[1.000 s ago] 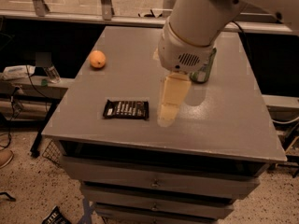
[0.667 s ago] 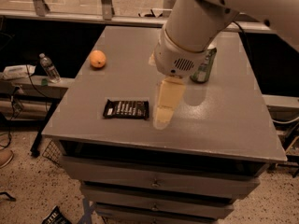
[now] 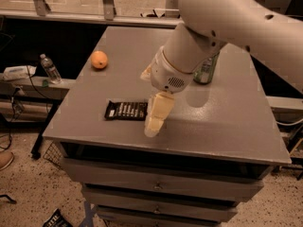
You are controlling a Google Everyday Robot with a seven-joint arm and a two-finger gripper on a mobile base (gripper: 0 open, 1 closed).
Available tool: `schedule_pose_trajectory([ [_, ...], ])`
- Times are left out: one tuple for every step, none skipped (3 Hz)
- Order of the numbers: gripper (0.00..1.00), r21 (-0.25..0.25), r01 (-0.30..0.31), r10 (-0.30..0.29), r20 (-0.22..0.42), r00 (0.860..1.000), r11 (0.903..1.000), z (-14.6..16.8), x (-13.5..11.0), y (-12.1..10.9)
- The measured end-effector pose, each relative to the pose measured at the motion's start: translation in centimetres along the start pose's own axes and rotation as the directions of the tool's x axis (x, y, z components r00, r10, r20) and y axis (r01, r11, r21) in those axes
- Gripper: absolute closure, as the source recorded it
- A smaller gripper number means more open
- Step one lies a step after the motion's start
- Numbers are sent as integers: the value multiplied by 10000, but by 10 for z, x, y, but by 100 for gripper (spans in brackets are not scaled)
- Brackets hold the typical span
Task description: Move rxbar chocolate near orange
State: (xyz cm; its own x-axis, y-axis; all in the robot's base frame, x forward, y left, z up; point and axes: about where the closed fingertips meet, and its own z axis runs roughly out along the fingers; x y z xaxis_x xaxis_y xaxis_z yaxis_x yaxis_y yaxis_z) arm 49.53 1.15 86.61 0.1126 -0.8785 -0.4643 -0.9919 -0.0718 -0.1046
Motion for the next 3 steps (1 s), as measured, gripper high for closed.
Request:
schedule_pose_trajectory([
  [0,83,-6,1,562,9984,10000,19,-1,-14],
  [0,-12,10,-8,1070,9943,10000,40,-3,-23],
  [0,-144,11,9,1404,9901,9999,55,-3,-28],
])
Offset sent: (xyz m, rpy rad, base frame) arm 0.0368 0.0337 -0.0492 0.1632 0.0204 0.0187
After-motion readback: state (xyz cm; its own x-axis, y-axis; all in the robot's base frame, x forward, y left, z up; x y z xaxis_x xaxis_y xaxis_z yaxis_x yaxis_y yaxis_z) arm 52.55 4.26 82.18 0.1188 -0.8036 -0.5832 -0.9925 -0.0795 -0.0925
